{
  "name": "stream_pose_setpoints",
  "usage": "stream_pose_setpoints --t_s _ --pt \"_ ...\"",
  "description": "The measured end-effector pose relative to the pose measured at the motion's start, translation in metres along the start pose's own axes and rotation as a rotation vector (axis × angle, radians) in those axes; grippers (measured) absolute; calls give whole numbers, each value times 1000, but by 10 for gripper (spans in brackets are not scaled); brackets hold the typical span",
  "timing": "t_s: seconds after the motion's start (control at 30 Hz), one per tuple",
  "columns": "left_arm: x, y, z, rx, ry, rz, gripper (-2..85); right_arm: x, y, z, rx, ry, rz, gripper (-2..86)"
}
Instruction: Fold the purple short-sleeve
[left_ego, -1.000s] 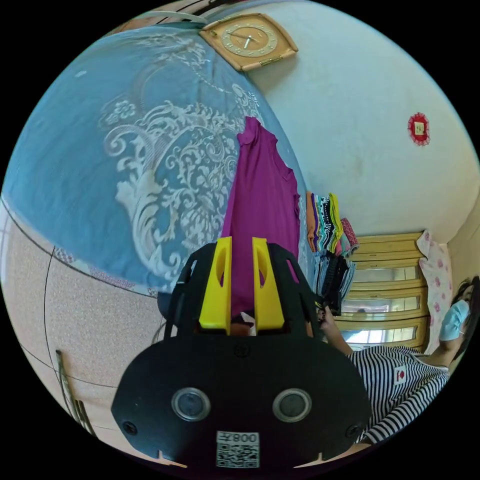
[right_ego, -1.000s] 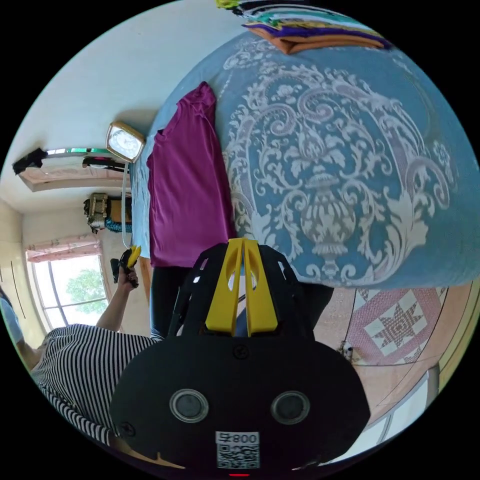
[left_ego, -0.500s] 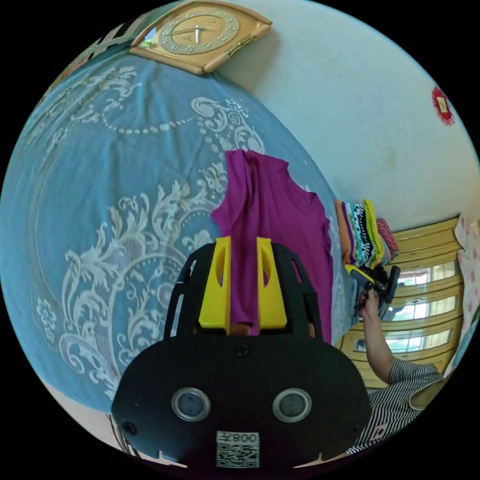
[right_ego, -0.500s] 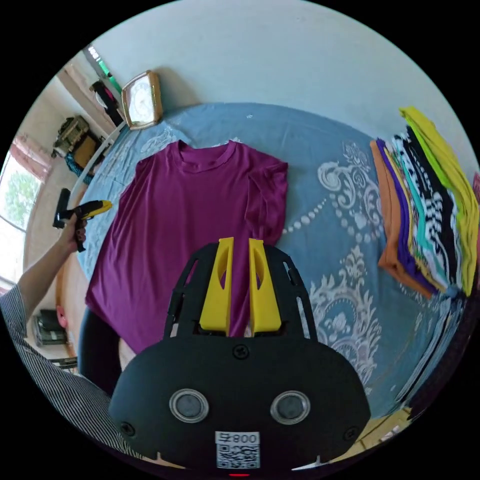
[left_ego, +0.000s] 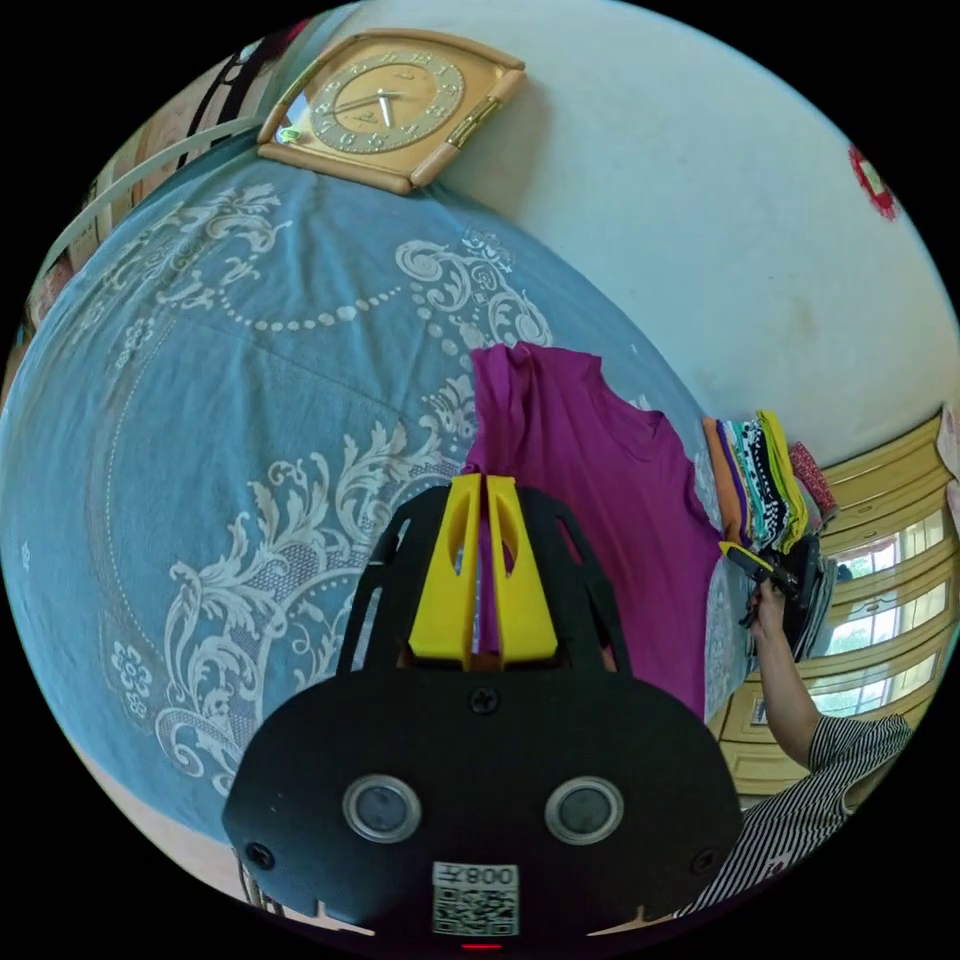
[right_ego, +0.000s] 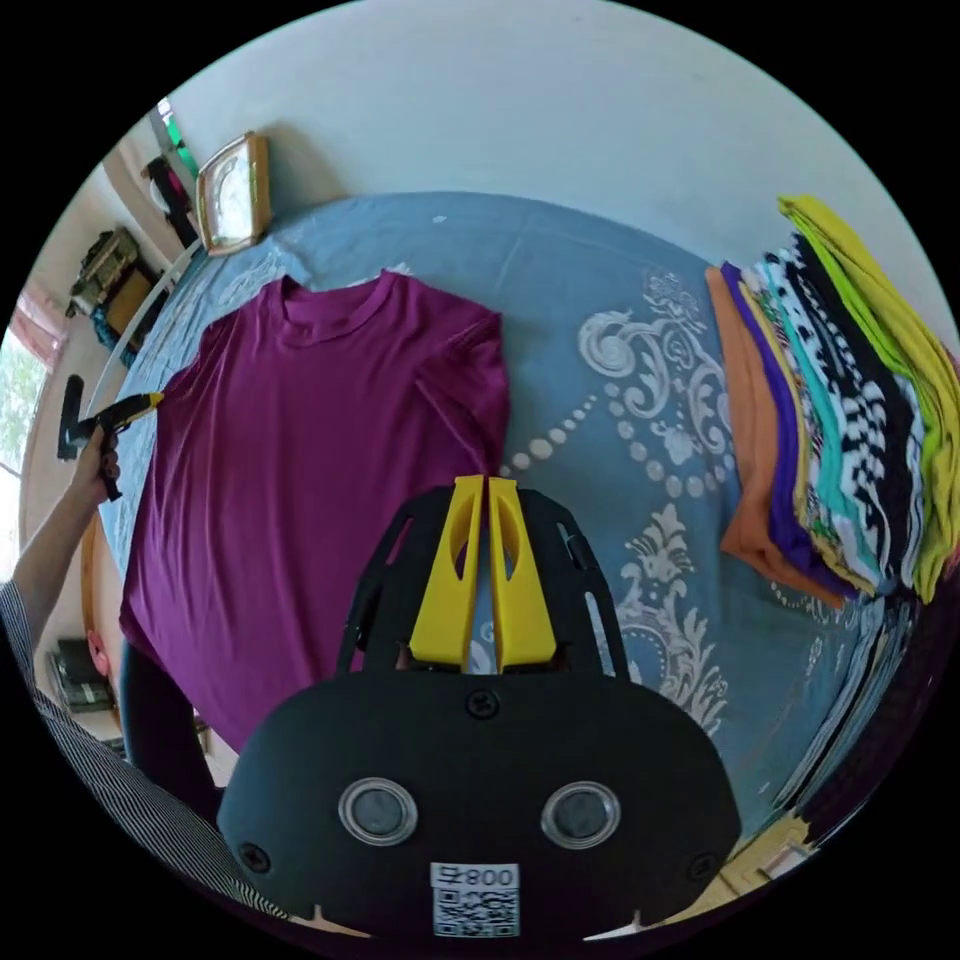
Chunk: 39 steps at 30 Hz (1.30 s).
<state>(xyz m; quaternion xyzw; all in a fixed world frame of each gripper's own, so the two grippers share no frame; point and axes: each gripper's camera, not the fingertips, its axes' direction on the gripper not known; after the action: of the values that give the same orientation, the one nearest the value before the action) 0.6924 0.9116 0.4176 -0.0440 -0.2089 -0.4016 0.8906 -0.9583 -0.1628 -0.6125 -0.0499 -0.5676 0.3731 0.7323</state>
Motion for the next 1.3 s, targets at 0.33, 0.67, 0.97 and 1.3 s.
stream_pose_setpoints --t_s 0.33,0.67,0.97,1.3 --pt "-21 -38 -2 41 45 -90 42 97 25 26 86 -263 391 11" --pt "1 -140 12 57 33 9 79 -47 -119 61 62 16 -74 74" --pt "3 -230 53 -32 13 6 59 -61 -182 126 19 79 -75 52" --pt "13 -264 17 98 51 55 29 -30 -205 137 71 34 -45 4"
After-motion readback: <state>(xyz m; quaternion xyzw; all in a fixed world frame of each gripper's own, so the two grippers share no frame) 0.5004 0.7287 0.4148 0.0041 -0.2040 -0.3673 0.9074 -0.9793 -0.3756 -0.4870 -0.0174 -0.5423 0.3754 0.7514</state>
